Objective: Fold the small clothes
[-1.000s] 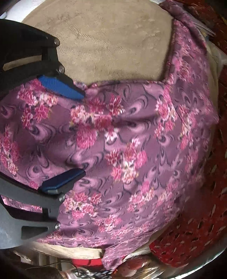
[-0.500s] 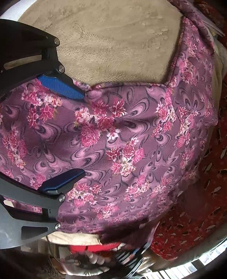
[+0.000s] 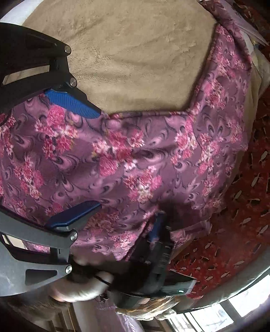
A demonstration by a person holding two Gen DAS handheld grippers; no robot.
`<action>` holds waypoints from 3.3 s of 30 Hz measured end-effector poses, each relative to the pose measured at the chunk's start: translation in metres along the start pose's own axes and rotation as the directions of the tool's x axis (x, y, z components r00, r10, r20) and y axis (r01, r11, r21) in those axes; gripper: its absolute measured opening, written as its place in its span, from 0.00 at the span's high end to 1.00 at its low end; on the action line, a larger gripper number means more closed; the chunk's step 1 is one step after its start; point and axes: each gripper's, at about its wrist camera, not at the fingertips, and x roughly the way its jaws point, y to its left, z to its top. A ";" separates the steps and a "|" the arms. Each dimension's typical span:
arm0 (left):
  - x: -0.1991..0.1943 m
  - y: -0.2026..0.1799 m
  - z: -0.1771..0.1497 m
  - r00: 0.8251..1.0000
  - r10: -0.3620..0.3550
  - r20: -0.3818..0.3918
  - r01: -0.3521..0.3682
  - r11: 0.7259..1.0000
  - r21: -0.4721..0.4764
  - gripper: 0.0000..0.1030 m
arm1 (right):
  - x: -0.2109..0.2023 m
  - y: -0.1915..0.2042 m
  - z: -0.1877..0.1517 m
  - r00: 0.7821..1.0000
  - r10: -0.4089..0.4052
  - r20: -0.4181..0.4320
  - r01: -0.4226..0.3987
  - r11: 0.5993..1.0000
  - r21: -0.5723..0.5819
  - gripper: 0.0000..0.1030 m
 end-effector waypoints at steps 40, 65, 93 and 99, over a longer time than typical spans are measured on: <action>0.041 -0.017 0.077 0.999 0.045 0.018 -0.042 0.990 -0.135 0.90 | -0.163 -0.198 -0.024 0.935 -0.217 0.280 0.133 0.948 0.290 0.81; -0.101 0.217 0.121 0.921 0.352 0.164 -0.279 0.894 -0.351 0.54 | 0.033 0.056 -0.016 0.977 -0.101 0.186 0.152 0.946 -0.285 0.45; -0.097 0.197 0.150 0.985 0.166 0.056 -0.142 0.943 -0.302 0.98 | 0.025 0.069 -0.026 0.971 -0.126 0.201 0.192 0.916 -0.352 0.39; -0.088 0.117 0.147 0.996 0.073 0.052 -0.058 0.968 -0.244 0.98 | -0.014 0.064 -0.040 0.940 -0.200 0.275 0.297 0.877 -0.377 0.40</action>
